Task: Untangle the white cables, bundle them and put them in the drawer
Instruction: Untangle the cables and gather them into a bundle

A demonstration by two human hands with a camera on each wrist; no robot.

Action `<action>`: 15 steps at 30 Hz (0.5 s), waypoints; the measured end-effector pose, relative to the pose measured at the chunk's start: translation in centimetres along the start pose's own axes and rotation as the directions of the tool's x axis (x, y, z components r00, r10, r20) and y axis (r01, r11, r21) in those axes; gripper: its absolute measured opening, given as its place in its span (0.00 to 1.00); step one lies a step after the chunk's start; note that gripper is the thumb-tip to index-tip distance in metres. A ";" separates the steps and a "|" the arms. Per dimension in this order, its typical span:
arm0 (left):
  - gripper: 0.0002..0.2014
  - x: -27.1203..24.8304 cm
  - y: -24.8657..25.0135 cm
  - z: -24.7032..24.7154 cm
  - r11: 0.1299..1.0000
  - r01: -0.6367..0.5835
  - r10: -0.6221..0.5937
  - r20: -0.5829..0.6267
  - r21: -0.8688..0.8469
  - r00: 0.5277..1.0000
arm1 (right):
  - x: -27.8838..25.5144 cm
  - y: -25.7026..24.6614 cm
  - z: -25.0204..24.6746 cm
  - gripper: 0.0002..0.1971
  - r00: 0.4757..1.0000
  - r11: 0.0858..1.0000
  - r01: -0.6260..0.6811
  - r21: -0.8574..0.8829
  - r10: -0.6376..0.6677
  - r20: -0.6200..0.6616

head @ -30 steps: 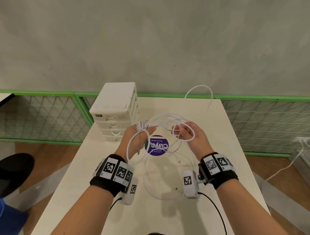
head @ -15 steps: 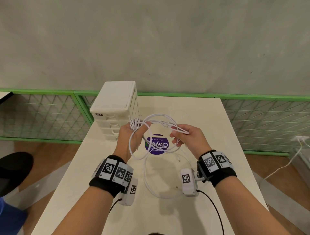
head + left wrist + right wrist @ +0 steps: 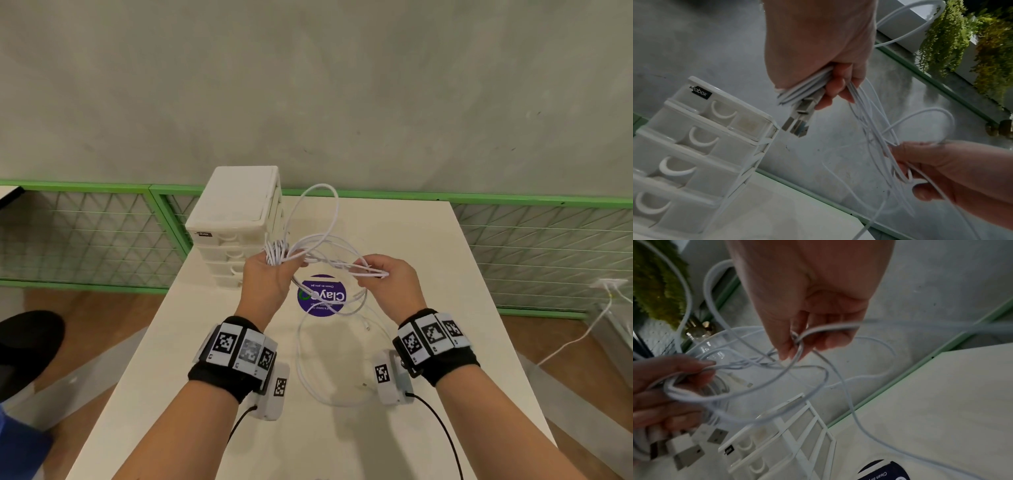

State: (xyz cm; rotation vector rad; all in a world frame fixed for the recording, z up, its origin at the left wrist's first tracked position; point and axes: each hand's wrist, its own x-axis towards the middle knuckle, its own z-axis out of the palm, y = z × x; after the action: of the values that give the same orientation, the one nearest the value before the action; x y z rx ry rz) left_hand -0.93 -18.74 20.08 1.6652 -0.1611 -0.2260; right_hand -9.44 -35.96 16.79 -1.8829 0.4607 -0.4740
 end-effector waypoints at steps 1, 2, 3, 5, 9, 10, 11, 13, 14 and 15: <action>0.07 -0.1 0.1 0.0 1.000 0.011 -0.011 0.001 -0.001 1.000 | 0.0 0.0 0.1 0.03 0.999 0.991 0.041 -0.124 -0.045 -0.029; 0.08 -0.1 0.2 0.0 1.000 0.024 -0.024 0.005 -0.004 1.000 | 0.1 0.1 0.1 0.02 0.993 0.962 0.089 -0.257 -0.106 -0.052; 0.08 0.0 0.2 -0.1 0.999 0.034 -0.034 0.008 -0.010 0.999 | 0.2 0.1 0.2 0.04 0.985 0.932 0.136 -0.335 -0.164 -0.056; 0.08 0.2 0.2 -0.2 0.998 0.061 -0.061 0.013 -0.025 0.998 | 0.4 0.0 0.3 0.04 0.985 0.945 0.150 -0.289 -0.167 -0.037; 0.09 0.5 0.0 -0.5 0.997 0.075 -0.074 0.021 -0.033 0.997 | 0.3 -0.7 0.3 0.04 0.990 0.994 -0.018 0.111 0.003 0.139; 0.10 0.6 0.0 -0.6 0.997 0.066 -0.065 0.017 -0.027 0.998 | 0.3 -0.8 0.3 0.04 0.986 0.986 -0.033 0.166 0.006 0.165; 0.12 0.8 -0.1 -0.8 0.998 0.056 -0.056 0.009 -0.022 0.998 | 0.4 -0.7 0.2 0.06 0.983 0.973 -0.050 0.226 0.008 0.182; 0.12 1.0 -0.2 -1.0 0.999 0.049 -0.049 0.000 -0.012 0.999 | 0.5 -0.9 -0.1 0.10 0.978 0.926 -0.126 0.356 0.057 0.199; 0.10 1.1 -0.2 -1.0 0.998 0.052 -0.051 0.014 -0.032 0.999 | 0.6 -1.0 -0.2 0.11 0.977 0.909 -0.158 0.387 0.086 0.197; 0.08 1.1 -0.3 -0.9 0.995 0.057 -0.054 0.038 -0.086 0.998 | 0.6 -1.2 -0.2 0.11 0.978 0.904 -0.163 0.394 0.096 0.186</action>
State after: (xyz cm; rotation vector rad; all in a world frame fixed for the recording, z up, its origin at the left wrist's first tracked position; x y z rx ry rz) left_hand 0.39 -18.10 19.86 1.5812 -0.1298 -0.3005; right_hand -8.92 -36.09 18.06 -1.4609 0.3442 -0.2960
